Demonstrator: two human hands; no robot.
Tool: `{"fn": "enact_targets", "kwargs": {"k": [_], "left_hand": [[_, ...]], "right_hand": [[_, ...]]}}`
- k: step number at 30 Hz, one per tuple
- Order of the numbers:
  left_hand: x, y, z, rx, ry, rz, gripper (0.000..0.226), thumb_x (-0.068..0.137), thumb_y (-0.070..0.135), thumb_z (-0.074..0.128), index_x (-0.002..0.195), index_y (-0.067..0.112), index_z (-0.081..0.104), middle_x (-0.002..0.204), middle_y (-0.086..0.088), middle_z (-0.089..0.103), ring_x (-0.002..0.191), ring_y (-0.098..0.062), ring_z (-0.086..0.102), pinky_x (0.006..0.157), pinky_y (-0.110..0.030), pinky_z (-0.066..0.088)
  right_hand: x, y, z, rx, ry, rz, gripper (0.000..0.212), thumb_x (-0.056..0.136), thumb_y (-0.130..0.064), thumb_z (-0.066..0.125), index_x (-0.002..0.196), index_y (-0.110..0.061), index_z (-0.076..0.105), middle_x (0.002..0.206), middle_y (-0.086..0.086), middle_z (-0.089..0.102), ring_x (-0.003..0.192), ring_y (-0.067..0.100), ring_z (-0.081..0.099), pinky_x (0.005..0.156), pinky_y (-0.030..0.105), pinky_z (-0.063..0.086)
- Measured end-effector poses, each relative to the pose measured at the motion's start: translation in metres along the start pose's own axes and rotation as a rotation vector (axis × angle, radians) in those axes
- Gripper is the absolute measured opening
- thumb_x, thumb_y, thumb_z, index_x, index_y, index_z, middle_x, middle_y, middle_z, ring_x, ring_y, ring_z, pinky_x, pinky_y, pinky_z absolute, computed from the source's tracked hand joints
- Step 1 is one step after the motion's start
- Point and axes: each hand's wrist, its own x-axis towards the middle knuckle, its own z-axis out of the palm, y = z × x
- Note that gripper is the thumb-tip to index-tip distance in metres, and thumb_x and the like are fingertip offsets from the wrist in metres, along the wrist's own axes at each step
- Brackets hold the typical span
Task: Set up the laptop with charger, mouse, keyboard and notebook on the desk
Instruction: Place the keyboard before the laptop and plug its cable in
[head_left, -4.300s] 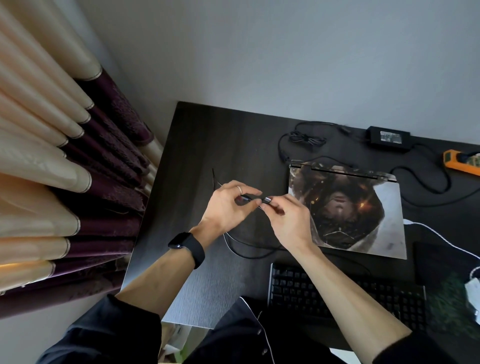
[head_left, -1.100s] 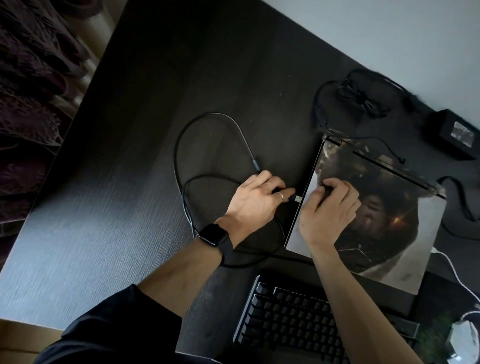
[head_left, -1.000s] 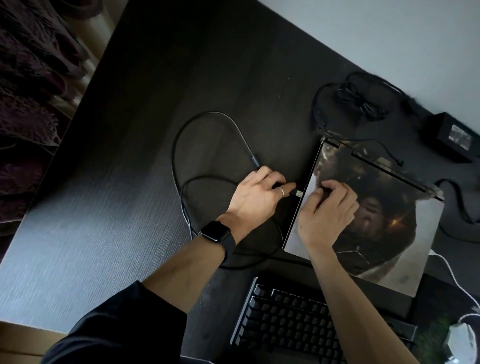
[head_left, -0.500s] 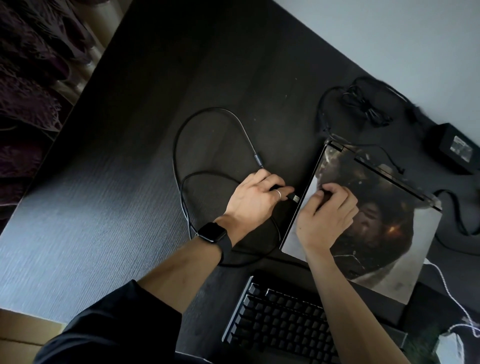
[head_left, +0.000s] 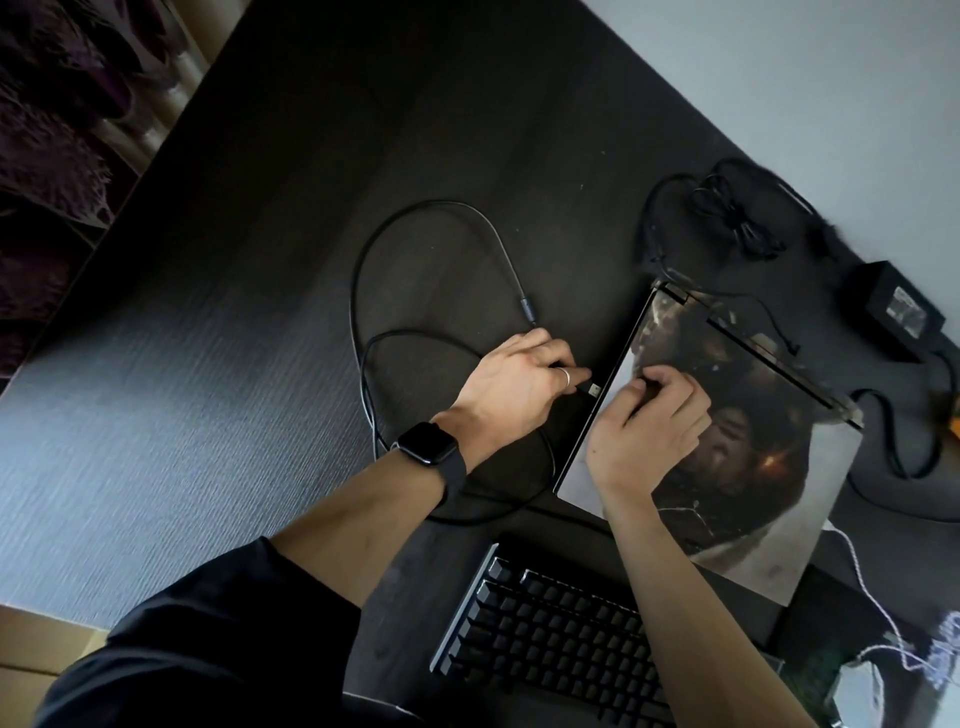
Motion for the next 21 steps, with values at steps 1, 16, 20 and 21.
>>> {"fn": "enact_targets", "kwargs": {"k": [1,16,20,21], "left_hand": [[0.001,0.000,0.000,0.001,-0.016,0.001,0.034,0.080,0.010,0.078,0.110,0.024,0.076,0.095,0.010,0.066,0.090,-0.015,0.055,0.079,-0.022,0.040],[0.008,-0.001,-0.014,0.009,-0.083,0.103,0.020,0.080,0.014,0.080,0.100,0.017,0.077,0.085,0.000,0.060,0.088,-0.017,0.052,0.065,-0.029,0.054],[0.006,0.000,-0.009,-0.051,-0.079,0.070,0.032,0.079,0.000,0.075,0.108,0.012,0.075,0.092,-0.004,0.061,0.093,-0.017,0.043,0.061,-0.033,0.057],[0.007,0.000,-0.008,-0.055,-0.088,0.064,0.036,0.077,-0.003,0.074,0.110,0.012,0.074,0.094,-0.004,0.061,0.095,-0.017,0.042,0.060,-0.034,0.058]], "right_hand": [[0.000,0.000,0.001,-0.003,0.003,-0.002,0.019,0.085,-0.013,0.055,0.103,-0.010,0.058,0.114,0.015,0.056,0.101,0.033,0.050,0.079,0.041,0.037],[-0.001,-0.002,0.002,-0.035,0.019,0.004,0.015,0.085,-0.012,0.056,0.100,-0.012,0.059,0.112,0.012,0.057,0.099,0.031,0.051,0.081,0.033,0.033],[0.000,-0.003,0.001,-0.034,0.021,0.002,0.016,0.085,-0.012,0.056,0.101,-0.011,0.059,0.113,0.012,0.057,0.099,0.031,0.050,0.081,0.033,0.032],[0.000,-0.002,0.001,-0.035,0.020,0.001,0.016,0.086,-0.012,0.056,0.101,-0.011,0.059,0.113,0.012,0.057,0.099,0.030,0.050,0.081,0.032,0.032]]}}
